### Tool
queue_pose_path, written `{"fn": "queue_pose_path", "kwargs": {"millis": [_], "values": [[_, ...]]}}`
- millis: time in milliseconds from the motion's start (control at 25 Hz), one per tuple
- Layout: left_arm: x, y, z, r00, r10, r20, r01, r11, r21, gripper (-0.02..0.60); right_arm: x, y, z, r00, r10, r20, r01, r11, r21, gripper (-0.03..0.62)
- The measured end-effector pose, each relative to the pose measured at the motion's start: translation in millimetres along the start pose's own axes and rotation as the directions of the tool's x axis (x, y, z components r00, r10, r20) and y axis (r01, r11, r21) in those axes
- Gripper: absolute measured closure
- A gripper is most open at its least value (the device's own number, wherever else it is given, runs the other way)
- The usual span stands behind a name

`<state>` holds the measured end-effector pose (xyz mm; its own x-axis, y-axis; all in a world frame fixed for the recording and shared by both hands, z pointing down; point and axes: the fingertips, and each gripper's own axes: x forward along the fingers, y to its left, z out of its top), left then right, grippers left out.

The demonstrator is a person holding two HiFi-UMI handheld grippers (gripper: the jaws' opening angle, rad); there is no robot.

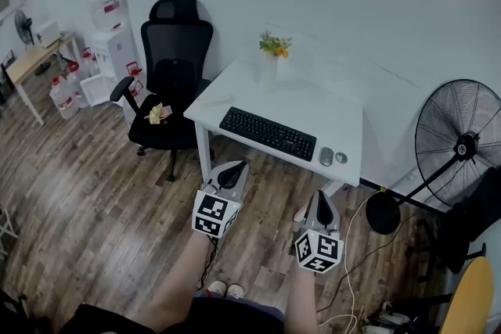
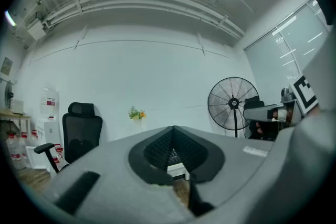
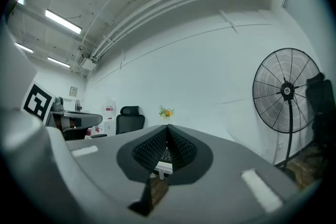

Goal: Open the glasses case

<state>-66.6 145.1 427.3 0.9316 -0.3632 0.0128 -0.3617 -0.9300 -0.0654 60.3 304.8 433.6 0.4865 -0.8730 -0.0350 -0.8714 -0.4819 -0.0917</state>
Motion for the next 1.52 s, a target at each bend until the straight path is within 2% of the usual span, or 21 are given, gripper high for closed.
{"fn": "queue_pose_path", "kwargs": {"millis": [280,640,960,1240,1520], "values": [[2.2,-1.7,-3.6,1.000,-0.005,-0.005,0.005,1.000,-0.013,0.572,2.7,-0.3,-0.4,1.000,0.010,-0.001,-0.010,1.000,-0.010,0.583],[5.9,0.8,-3.2,1.000,-0.017,0.009,0.017,0.999,-0.042,0.463,11.0,-3.6,0.9,1.000,0.029,0.004,-0.029,1.000,-0.009,0.585],[14.8,8.5,-8.4,1.000,0.024,-0.002,-0.024,0.999,-0.035,0.416,27.5,-11.7,-8.4,0.998,0.056,-0.003,-0.056,0.998,0.010,0.586],[20.2,24.3,-21.4,0.997,0.081,-0.006,-0.081,0.996,-0.048,0.408,49.7,-19.5,-24.8,0.997,0.078,-0.023,-0.077,0.997,0.022,0.586],[55.4,55.8,-31.0,0.995,0.100,-0.005,-0.100,0.994,-0.053,0.408,99.6,-16.3,-30.7,0.994,0.104,-0.019,-0.104,0.994,0.012,0.586]]}}
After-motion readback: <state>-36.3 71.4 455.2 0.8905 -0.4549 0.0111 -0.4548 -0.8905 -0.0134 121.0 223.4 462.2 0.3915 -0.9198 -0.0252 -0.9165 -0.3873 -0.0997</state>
